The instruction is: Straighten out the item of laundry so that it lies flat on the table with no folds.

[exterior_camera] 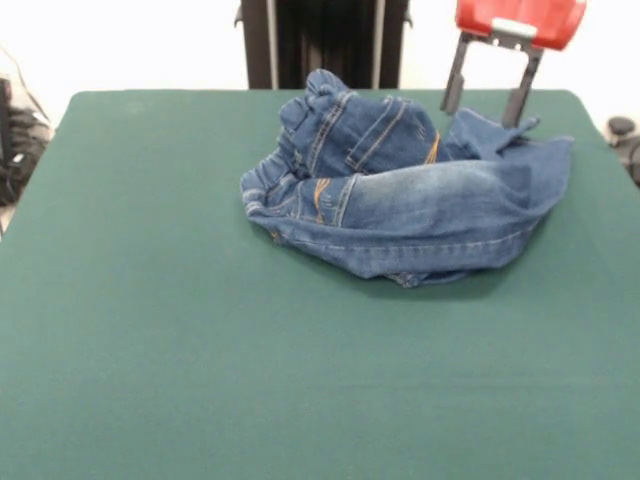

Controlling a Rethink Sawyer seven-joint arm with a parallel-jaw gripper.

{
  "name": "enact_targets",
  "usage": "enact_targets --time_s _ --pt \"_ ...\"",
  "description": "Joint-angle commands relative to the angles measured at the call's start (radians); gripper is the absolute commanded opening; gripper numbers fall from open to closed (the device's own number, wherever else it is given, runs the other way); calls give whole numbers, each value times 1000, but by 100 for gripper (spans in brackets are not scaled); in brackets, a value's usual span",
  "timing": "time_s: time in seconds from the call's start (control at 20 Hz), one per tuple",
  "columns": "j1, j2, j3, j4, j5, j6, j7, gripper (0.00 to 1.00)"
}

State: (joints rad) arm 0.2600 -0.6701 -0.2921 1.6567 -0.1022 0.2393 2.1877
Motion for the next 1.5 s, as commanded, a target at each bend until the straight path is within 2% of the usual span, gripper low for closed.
enact_targets --time_s 0.05,0.7,1.15,1.5 --pt "-49 68 18 43 55 -61 198 100" --pt "-219 -7 148 146 0 -86 97 100" --pt "-417 56 318 237 -24 -105 48 100" --pt "-515 90 395 257 -75 -118 19 100"
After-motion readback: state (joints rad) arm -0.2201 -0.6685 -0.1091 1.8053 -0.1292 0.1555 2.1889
